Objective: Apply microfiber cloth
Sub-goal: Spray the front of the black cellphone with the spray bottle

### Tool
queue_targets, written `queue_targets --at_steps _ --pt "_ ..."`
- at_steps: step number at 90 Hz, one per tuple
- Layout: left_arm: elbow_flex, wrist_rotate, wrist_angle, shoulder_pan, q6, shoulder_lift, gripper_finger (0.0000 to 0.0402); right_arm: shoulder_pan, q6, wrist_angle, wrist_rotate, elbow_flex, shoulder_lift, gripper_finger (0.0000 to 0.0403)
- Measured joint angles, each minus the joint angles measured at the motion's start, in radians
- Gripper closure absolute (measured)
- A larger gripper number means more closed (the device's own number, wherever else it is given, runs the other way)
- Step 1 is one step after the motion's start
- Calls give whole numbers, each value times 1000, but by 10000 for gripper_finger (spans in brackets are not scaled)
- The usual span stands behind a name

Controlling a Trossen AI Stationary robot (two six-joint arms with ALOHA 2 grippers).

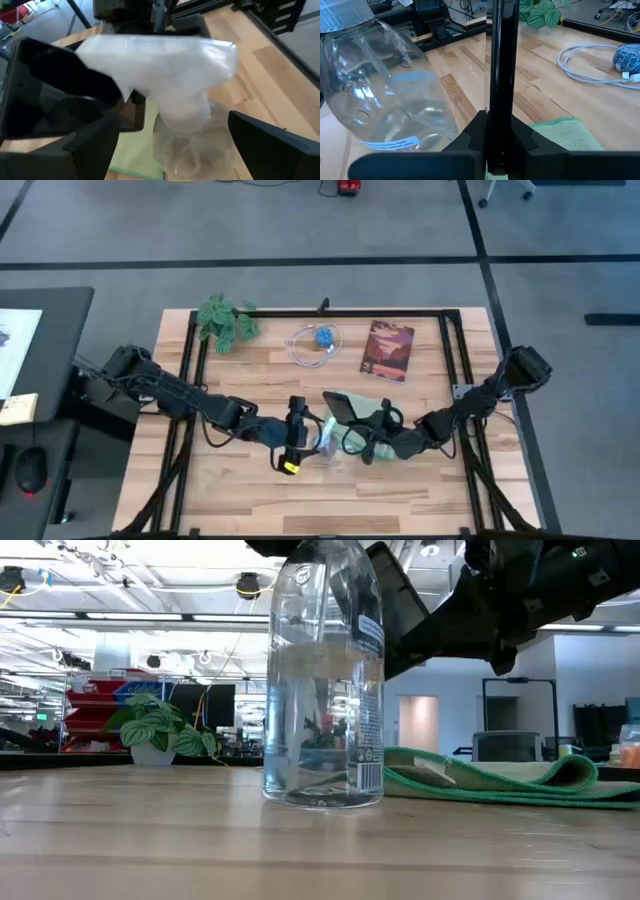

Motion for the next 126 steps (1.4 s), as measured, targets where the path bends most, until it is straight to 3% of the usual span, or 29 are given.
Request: queue_targets --at_steps 28,66,95,126 --pt "0 10 -1 61 -64 0 54 0 4 0 -1 0 0 382" --pt "0 115 112 74 33 0 54 0 6 0 -1 0 0 382" --pt "0 147 181 87 23 116 54 0 8 1 -13 0 0 382" --pt "0 173 216 87 33 118 63 0 8 0 -28 0 0 382"
